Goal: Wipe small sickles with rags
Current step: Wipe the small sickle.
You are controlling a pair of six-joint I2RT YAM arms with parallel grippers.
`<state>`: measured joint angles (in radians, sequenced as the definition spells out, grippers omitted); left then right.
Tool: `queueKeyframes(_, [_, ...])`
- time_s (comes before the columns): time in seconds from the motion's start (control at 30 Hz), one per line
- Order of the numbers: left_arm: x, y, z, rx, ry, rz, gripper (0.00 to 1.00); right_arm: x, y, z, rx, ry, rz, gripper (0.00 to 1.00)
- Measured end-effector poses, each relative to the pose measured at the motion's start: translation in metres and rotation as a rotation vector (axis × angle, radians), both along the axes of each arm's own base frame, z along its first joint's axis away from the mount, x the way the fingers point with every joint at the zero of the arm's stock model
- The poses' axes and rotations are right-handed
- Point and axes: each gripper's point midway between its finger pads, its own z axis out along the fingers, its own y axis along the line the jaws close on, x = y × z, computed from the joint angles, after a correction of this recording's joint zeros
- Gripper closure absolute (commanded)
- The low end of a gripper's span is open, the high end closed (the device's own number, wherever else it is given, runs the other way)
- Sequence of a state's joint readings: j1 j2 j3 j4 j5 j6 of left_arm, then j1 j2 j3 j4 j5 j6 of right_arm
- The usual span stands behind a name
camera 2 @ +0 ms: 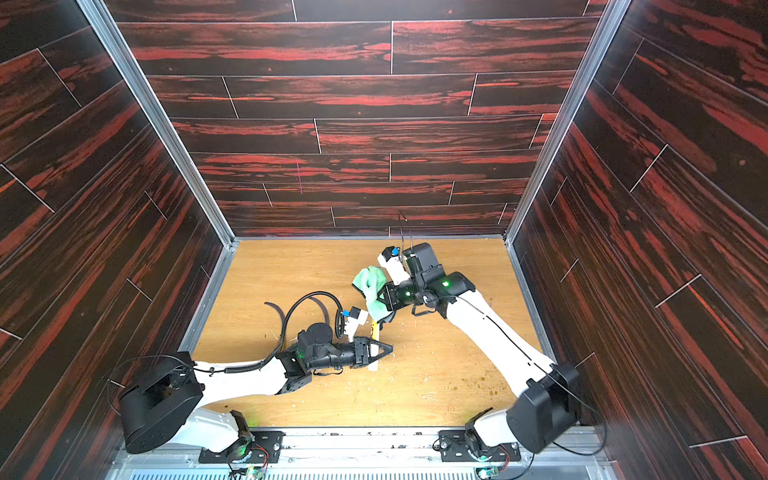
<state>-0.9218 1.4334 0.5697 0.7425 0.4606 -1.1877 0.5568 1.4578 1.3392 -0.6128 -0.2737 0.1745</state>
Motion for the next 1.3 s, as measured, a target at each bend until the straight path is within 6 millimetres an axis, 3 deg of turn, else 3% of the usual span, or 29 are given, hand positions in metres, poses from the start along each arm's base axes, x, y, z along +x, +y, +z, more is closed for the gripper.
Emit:
queueKeyframes(0.3, [-0.013, 0.01, 0.018, -0.011, -0.025, -0.022, 1.0, 0.067, -0.011, -0.01, 0.016, -0.011, -0.074, 1.0])
queueKeyframes(0.47, [-0.02, 0.009, 0.043, -0.08, -0.106, -0.051, 1.0, 0.102, -0.022, -0.036, -0.009, 0.028, -0.129, 1.0])
queueKeyframes(0.6, [-0.019, 0.009, 0.061, -0.14, -0.161, -0.04, 1.0, 0.109, -0.029, -0.058, -0.036, 0.072, -0.155, 1.0])
queueKeyframes(0.7, [-0.016, 0.011, 0.063, -0.153, -0.176, -0.019, 1.0, 0.104, -0.035, -0.058, -0.039, 0.067, -0.174, 1.0])
queueKeyframes(0.8, [-0.012, 0.013, 0.064, -0.157, -0.182, 0.003, 1.0, 0.082, -0.046, -0.05, -0.04, 0.067, -0.196, 1.0])
queueKeyframes(0.93, [-0.005, 0.014, 0.07, -0.187, -0.198, 0.022, 1.0, 0.04, -0.056, -0.005, -0.016, -0.016, -0.197, 1.0])
queueKeyframes(1.03, [0.0, 0.013, 0.069, -0.195, -0.191, 0.031, 1.0, 0.008, -0.045, 0.037, 0.032, -0.118, -0.143, 1.0])
queueKeyframes(1.13, [0.003, 0.011, 0.064, -0.195, -0.176, 0.031, 1.0, -0.017, -0.032, 0.061, 0.066, -0.179, -0.08, 1.0])
queueKeyframes(1.3, [0.003, 0.007, 0.062, -0.203, -0.158, 0.02, 1.0, -0.026, -0.02, 0.056, 0.042, -0.179, -0.033, 1.0])
